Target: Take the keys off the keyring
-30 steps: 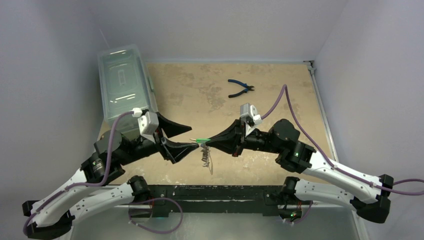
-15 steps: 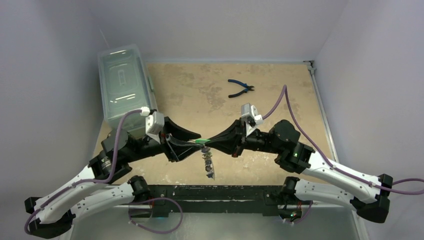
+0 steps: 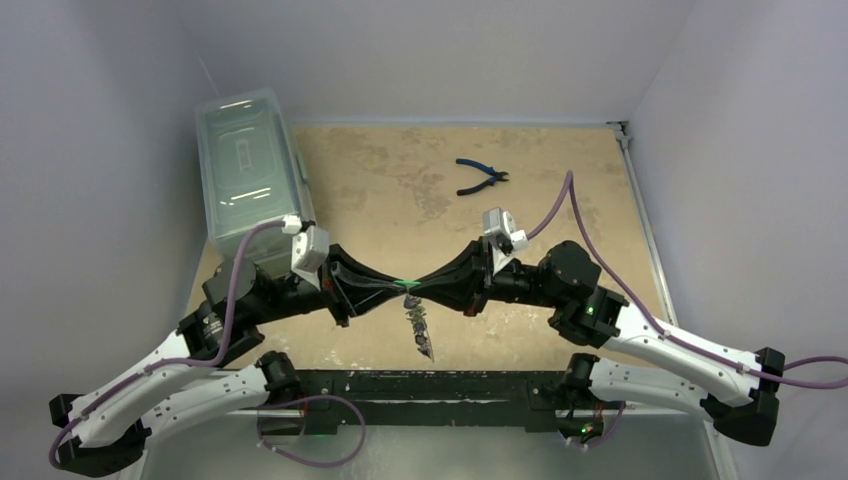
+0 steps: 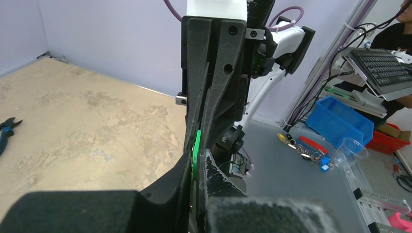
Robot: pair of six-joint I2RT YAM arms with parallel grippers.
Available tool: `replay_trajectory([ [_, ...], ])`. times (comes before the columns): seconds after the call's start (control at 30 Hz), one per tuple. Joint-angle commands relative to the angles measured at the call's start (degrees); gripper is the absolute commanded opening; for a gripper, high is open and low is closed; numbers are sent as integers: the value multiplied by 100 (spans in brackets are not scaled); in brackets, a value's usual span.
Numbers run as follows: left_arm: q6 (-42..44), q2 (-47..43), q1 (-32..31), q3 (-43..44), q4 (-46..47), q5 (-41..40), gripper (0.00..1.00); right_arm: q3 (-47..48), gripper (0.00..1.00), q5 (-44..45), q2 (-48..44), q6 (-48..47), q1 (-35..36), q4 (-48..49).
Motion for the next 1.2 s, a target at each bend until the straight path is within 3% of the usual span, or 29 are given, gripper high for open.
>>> replay_trajectory([
  [0.0, 72, 46, 11, 208, -16, 33, 0, 36, 4, -122, -91, -64, 5, 297],
  [0.07, 231, 171, 15, 394, -283, 103, 0, 141, 32, -181, -63, -238, 5, 9],
  [0.1, 307, 243, 17, 517, -429, 150, 0, 199, 40, -202, -59, -348, 5, -166],
  [0.2, 594, 512, 7, 844, -865, 381, 0, 405, 52, -227, 3, -673, 5, -772],
  [0.47, 1130, 1165, 10, 1495, -1854, 774, 0, 840, 50, -189, 179, -1285, 5, -1991],
  [0.7, 1322, 1322, 14, 1845, -2172, 828, 0, 1104, 48, -177, 234, -1608, 5, -2723],
  [1.17, 1465, 1529, 12, 1927, -2426, 1124, 0, 1278, 39, -341, 313, -1669, 5, -2829],
])
